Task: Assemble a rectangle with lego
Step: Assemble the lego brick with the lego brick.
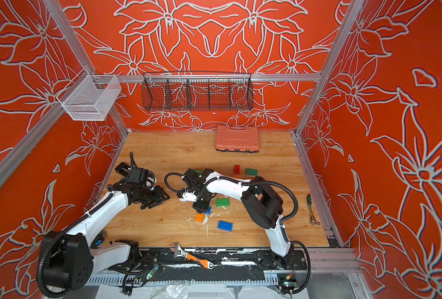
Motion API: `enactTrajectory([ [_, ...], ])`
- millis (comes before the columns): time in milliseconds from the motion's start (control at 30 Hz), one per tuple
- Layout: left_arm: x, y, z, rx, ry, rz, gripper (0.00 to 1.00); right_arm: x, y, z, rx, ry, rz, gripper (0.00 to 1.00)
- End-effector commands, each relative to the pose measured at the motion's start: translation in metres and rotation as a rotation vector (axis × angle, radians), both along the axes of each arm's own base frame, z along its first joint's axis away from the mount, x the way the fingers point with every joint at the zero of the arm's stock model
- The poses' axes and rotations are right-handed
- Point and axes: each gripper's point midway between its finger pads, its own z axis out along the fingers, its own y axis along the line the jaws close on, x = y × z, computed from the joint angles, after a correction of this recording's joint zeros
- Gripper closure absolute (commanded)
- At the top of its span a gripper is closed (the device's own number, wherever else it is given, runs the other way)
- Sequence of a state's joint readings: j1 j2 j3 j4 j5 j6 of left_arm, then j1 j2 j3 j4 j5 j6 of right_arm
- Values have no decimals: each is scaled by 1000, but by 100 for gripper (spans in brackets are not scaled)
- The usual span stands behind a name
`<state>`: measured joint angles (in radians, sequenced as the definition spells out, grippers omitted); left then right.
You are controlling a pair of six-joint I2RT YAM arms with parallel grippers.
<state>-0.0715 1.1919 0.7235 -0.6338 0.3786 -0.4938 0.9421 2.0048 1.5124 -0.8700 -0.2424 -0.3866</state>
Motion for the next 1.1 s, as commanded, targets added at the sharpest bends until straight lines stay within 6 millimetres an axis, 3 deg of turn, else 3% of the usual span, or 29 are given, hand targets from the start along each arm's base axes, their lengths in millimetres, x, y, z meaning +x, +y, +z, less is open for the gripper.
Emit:
enactTrajectory([
  [0, -2, 2, -1, 0, 1, -1, 54, -12, -17, -22, -110, 60, 11, 100],
  [267, -2, 2, -3, 3, 4, -1, 54, -10, -21, -30, -139, 33, 14, 100],
  [1067, -3, 2, -3, 3, 6, -1, 54, -27, -28, -45, -168, 102, 29, 100],
])
